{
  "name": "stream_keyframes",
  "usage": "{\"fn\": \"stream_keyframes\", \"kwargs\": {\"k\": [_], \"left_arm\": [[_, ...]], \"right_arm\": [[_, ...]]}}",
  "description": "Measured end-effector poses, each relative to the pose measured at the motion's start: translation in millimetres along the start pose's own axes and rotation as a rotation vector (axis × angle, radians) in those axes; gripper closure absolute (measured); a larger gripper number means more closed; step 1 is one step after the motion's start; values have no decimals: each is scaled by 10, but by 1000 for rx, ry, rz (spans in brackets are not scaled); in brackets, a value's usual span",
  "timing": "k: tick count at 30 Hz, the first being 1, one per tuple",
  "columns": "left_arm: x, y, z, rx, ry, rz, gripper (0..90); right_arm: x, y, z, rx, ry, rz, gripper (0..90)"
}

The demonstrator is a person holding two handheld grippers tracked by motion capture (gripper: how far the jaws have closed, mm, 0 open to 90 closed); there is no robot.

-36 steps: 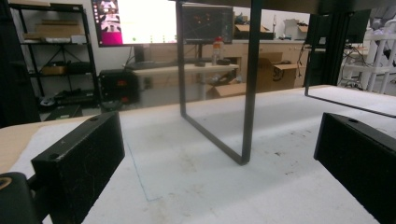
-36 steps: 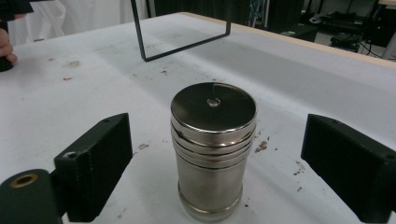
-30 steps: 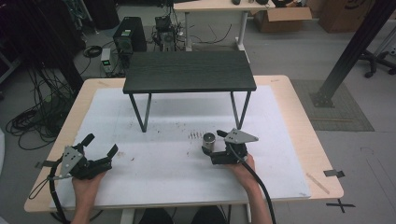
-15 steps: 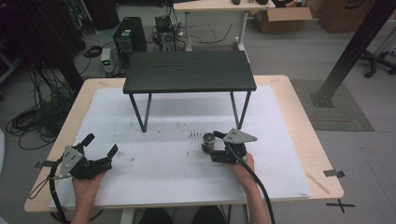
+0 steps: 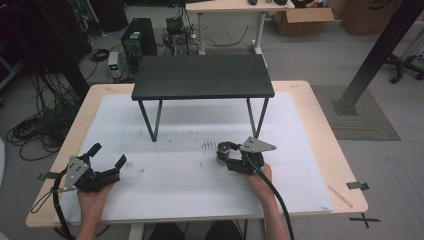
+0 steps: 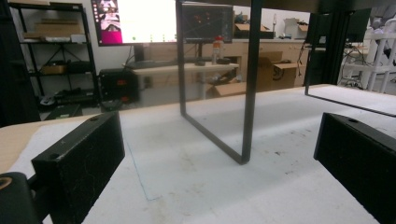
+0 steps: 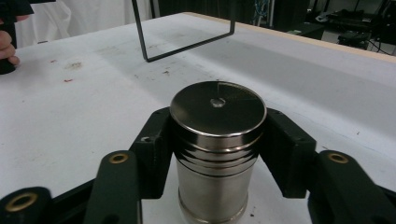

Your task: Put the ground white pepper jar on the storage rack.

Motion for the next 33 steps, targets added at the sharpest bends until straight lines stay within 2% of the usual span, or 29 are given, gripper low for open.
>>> {"fn": "stream_keyframes", "kwargs": {"k": [18, 25, 33], "left_arm": [[0, 2, 0, 0, 1, 0, 22], [-1, 1, 0, 0, 1, -1, 22], [0, 2, 0, 0, 0, 1, 22]], "right_arm": [[17, 5, -23, 9, 11, 13, 494], [66, 60, -29, 14, 13, 7, 494], [273, 190, 5, 26, 1, 9, 493]]}}
Point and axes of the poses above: each handheld gripper's, and its own axes: y roughly backward along the jaws, x roughly out of its top, z roughly to its right, the point moved 10 cm from there along -y, roughly forward along the jaws, and after that the axes turned 15 degrees about y, right-handed, at the moved point
